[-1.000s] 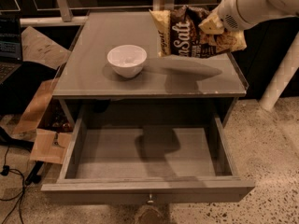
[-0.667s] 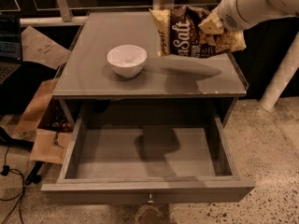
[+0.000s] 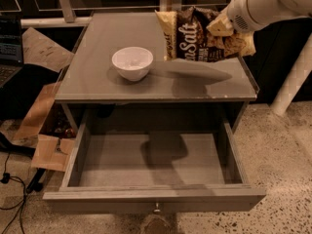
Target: Pick brown chip bag from top drawer and place on counter
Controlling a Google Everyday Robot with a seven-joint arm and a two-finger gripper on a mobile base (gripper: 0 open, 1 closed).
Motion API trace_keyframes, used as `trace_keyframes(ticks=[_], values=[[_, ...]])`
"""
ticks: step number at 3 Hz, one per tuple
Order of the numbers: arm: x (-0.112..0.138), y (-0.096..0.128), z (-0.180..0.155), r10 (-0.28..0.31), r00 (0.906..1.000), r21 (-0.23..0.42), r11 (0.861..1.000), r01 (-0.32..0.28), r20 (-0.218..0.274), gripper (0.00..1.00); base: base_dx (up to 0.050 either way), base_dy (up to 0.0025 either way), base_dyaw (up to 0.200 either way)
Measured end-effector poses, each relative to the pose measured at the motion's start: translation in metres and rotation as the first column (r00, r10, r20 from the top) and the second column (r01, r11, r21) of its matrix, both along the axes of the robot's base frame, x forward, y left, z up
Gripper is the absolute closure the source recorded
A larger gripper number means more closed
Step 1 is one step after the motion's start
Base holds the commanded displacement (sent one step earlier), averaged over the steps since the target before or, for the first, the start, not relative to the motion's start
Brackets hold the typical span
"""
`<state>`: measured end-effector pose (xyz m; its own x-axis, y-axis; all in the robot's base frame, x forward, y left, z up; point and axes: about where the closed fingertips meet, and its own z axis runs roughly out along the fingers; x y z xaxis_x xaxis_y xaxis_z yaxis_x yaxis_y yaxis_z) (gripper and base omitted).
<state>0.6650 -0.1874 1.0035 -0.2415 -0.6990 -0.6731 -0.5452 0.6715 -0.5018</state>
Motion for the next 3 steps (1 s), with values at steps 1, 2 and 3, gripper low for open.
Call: trace_keyframes(ticks=[1, 2, 3], values=[[0.0, 0.0, 0.0, 0.0, 1.0, 0.0, 1.0, 0.0, 0.0, 0.08, 0.0, 0.0, 0.0], [0.0, 0.0001, 0.0, 0.0, 1.0, 0.0, 1.0, 0.0, 0.0, 0.0, 0.0, 0.0, 0.0], [0.0, 0.0001, 0.0, 0.0, 1.0, 0.0, 1.0, 0.0, 0.0, 0.0, 0.0, 0.0, 0.0]])
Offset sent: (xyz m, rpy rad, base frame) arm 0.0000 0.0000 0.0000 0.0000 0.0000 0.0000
